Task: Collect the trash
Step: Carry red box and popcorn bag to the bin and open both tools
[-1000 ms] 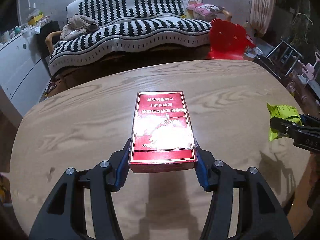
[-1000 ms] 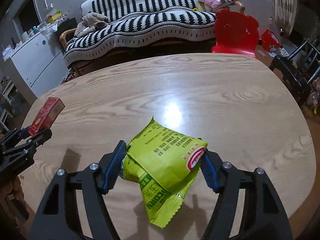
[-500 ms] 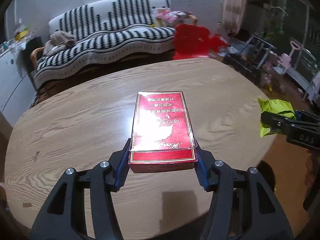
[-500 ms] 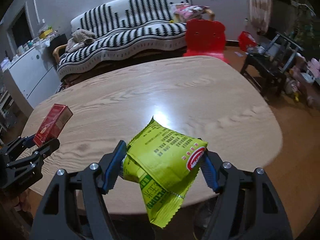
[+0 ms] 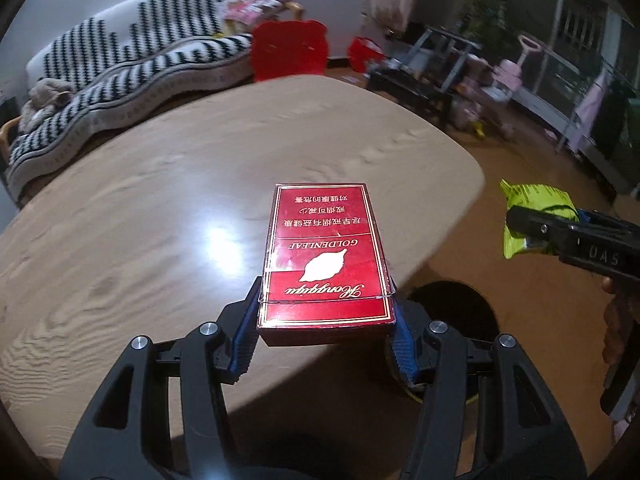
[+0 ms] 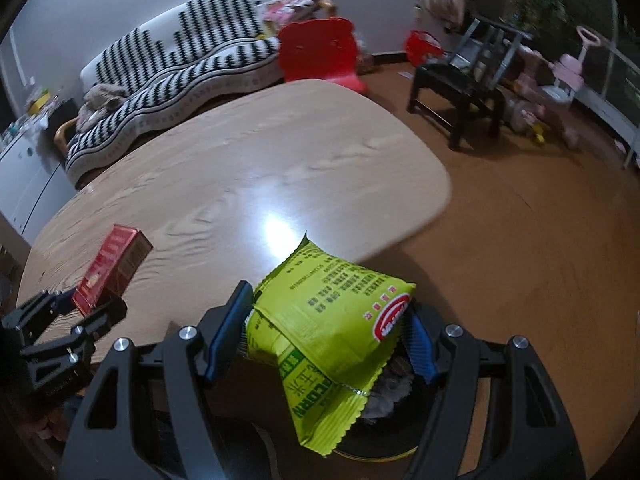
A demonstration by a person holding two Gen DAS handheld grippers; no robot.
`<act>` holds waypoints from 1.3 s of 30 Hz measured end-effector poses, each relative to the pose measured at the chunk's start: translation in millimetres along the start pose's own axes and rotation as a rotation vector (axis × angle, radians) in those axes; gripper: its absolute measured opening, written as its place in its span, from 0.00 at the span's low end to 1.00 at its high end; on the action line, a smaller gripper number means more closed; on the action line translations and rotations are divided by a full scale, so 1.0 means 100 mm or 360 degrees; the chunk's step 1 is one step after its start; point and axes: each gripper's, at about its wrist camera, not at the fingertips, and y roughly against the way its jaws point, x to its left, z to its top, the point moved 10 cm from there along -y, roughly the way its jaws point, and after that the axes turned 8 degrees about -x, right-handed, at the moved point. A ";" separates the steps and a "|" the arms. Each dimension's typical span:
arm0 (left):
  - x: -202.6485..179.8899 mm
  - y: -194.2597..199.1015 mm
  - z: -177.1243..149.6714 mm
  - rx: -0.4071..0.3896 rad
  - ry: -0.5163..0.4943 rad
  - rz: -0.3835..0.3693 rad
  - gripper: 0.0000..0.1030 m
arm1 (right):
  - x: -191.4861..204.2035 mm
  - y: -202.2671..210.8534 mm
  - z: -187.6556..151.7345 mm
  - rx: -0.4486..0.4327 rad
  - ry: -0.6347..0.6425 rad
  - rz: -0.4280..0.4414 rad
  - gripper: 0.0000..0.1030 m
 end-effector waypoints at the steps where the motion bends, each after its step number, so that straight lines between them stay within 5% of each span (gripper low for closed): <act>1: -0.09 -0.03 -0.02 0.0011 -0.0013 -0.0014 0.53 | -0.13 0.01 -0.05 0.0005 -0.0018 -0.0013 0.66; 20: -1.60 -0.80 -0.84 0.0322 -0.0262 -0.0262 0.53 | -1.37 -0.34 -1.07 0.0198 -0.0271 -0.0115 0.67; 31: -1.74 -1.38 -1.54 0.0591 -0.0294 -0.0315 0.53 | -1.56 -0.97 -1.81 0.0426 -0.0432 -0.0100 0.67; 39: -1.74 -1.55 -1.66 0.0656 -0.0311 -0.0337 0.54 | -1.60 -1.22 -2.06 0.0537 -0.0487 -0.0120 0.66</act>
